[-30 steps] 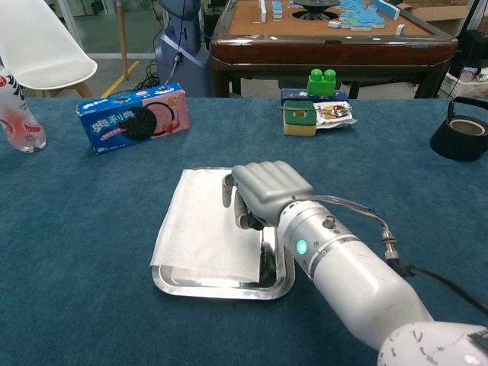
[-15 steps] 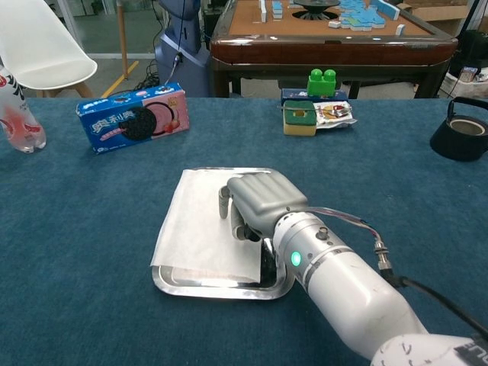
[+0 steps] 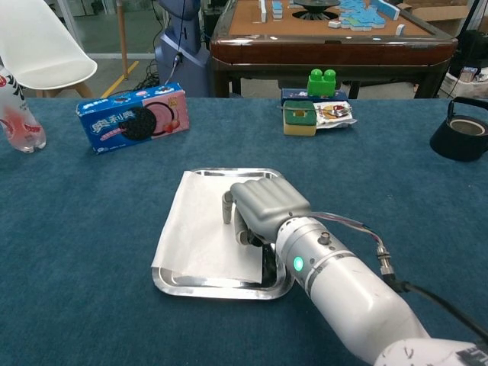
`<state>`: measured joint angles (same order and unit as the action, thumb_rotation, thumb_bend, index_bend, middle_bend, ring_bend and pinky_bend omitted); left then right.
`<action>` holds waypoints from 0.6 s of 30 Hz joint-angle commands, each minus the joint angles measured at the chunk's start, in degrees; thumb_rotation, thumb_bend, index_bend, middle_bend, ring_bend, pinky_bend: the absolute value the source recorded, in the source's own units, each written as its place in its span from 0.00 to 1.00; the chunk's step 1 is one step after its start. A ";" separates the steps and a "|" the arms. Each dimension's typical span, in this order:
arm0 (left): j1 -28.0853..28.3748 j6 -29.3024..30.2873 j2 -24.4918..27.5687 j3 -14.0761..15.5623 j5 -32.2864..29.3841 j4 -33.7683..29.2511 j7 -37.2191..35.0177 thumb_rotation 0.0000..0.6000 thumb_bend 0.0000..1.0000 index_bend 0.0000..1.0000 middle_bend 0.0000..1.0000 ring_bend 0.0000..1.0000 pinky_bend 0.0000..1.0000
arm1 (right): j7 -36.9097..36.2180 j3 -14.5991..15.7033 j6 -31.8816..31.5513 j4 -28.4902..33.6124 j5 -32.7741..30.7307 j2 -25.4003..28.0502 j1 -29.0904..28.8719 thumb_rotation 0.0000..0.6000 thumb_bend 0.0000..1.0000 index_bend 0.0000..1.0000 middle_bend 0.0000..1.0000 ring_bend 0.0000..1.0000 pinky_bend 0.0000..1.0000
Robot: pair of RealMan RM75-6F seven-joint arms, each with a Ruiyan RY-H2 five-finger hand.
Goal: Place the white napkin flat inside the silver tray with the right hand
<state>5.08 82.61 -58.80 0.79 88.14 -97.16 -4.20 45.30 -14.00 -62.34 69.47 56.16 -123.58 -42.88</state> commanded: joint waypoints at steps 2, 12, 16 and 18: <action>-0.07 0.12 0.10 0.03 0.07 -0.14 -0.01 1.00 0.01 0.13 0.30 0.18 0.34 | 0.46 0.04 -0.20 0.61 -0.30 0.07 0.17 1.00 1.00 0.39 1.00 1.00 1.00; -0.02 -0.10 0.11 0.07 0.06 0.00 -0.10 1.00 0.01 0.13 0.30 0.18 0.34 | 2.38 0.52 -0.58 2.74 -1.38 1.25 0.69 1.00 1.00 0.39 1.00 1.00 1.00; -0.02 -0.16 -0.02 0.13 0.13 0.09 0.03 1.00 0.01 0.13 0.30 0.18 0.34 | 2.62 0.88 -0.73 3.21 -1.70 1.84 1.07 1.00 1.00 0.39 1.00 1.00 1.00; 0.02 -0.26 -0.10 0.14 0.10 0.14 0.14 1.00 0.01 0.13 0.30 0.18 0.34 | 2.66 1.05 -0.77 3.55 -1.83 2.19 1.27 1.00 1.00 0.39 1.00 1.00 1.00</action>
<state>5.09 82.37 -58.90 0.93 88.25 -97.02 -4.06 47.93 -13.00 -63.08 72.98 54.37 -121.44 -41.66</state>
